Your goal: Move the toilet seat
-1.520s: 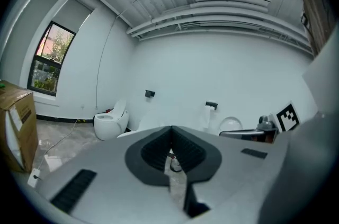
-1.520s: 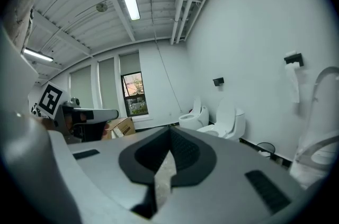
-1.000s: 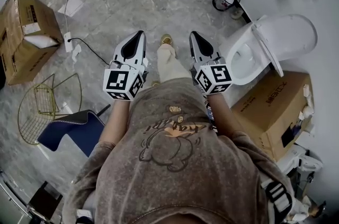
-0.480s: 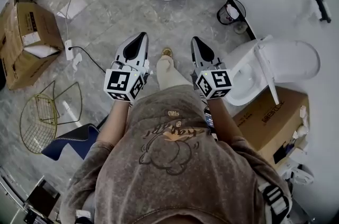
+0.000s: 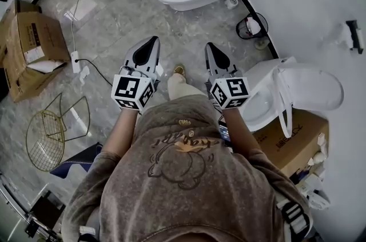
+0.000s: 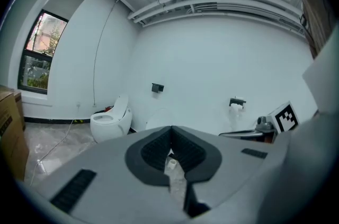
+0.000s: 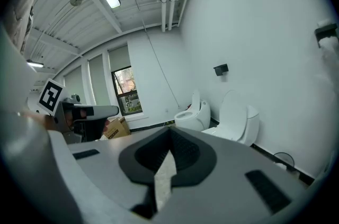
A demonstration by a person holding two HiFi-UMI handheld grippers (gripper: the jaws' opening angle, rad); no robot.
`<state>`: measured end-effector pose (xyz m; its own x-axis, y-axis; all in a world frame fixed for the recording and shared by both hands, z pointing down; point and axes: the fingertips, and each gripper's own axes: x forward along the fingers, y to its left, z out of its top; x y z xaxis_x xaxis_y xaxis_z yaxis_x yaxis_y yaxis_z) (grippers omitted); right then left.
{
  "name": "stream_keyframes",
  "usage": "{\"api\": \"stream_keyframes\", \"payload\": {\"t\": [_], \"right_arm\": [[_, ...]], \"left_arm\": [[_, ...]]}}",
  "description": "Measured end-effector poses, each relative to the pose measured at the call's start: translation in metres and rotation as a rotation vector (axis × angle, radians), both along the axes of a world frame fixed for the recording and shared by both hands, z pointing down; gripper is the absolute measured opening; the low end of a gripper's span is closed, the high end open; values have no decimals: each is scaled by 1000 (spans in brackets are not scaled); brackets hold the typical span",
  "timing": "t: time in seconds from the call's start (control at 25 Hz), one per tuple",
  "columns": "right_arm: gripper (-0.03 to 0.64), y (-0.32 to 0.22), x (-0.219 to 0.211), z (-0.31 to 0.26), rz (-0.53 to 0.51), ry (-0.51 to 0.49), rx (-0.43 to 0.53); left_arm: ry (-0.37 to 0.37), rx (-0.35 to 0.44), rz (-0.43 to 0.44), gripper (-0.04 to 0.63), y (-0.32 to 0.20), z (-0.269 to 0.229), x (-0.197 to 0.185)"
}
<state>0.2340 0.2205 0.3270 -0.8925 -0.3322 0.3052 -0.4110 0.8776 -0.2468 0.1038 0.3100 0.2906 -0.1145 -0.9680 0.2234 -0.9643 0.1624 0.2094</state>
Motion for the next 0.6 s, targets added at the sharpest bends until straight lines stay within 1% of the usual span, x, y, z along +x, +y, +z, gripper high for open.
{"api": "stream_keyframes", "payload": {"t": [0.12,0.28,0.4,0.6], "right_arm": [[-2,-25,-14,6,-21,9,-8],[-2,-52,-33,10,-50,15,0],[-2,-67,-41,12,-47,9,-8],[0,-83,-57,17,-41,13,-19]], "left_arm": [[-11,-8,-9,9,-25,3,-13],[-13,-4,-42,9,-48,7,-34],[-12,-11,-58,9,-59,11,-45],[-12,-16,-49,9,-78,16,-61]]}}
